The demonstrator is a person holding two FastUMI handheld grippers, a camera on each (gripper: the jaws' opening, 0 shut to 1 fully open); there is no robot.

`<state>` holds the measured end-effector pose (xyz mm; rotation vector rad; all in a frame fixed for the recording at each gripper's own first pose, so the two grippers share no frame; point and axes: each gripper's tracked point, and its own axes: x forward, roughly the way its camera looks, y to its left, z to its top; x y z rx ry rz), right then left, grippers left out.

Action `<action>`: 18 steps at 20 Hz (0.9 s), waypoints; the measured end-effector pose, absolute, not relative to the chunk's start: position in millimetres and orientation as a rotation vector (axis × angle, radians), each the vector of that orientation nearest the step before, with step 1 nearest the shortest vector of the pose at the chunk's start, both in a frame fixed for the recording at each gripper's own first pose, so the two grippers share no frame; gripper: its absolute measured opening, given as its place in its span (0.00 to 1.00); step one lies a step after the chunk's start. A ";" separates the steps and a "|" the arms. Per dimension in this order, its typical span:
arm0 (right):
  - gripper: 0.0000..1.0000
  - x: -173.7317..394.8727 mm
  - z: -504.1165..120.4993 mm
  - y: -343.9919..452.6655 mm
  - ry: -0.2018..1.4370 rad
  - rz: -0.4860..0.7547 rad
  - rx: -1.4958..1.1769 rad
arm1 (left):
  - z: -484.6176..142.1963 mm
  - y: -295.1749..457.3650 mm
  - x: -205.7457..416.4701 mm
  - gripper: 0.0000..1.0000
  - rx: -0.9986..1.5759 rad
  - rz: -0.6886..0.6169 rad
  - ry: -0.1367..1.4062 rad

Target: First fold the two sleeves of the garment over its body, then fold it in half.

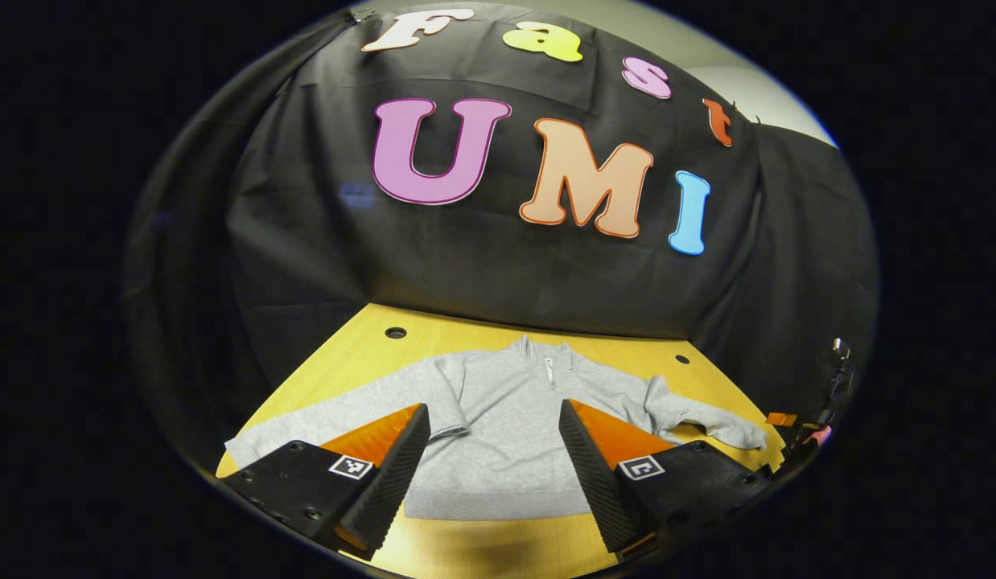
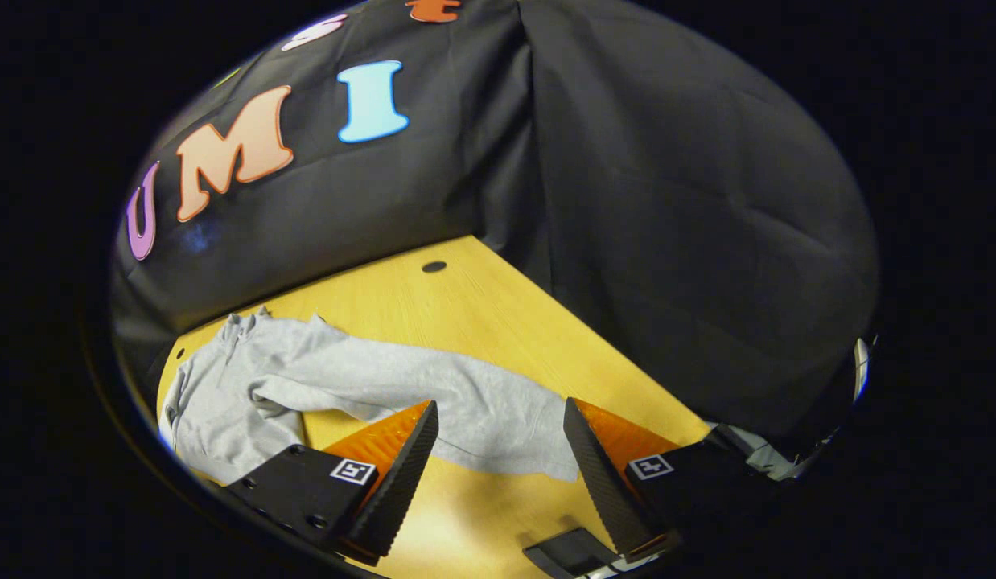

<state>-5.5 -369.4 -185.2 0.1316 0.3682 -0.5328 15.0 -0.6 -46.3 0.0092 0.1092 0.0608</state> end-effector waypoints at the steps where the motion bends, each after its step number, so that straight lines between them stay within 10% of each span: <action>1: 0.94 -1.4 -193.7 -374.7 0.387 -0.537 0.139 | -48.5 -0.9 15.8 0.95 0.008 0.065 0.114; 14: 0.94 9.8 -248.5 -414.1 0.537 -0.537 0.071 | -62.4 -23.2 25.4 0.94 0.019 0.061 0.153; 18: 0.61 9.9 -250.0 -410.3 0.559 -0.546 0.078 | -64.8 -24.0 26.7 0.94 0.014 0.057 0.156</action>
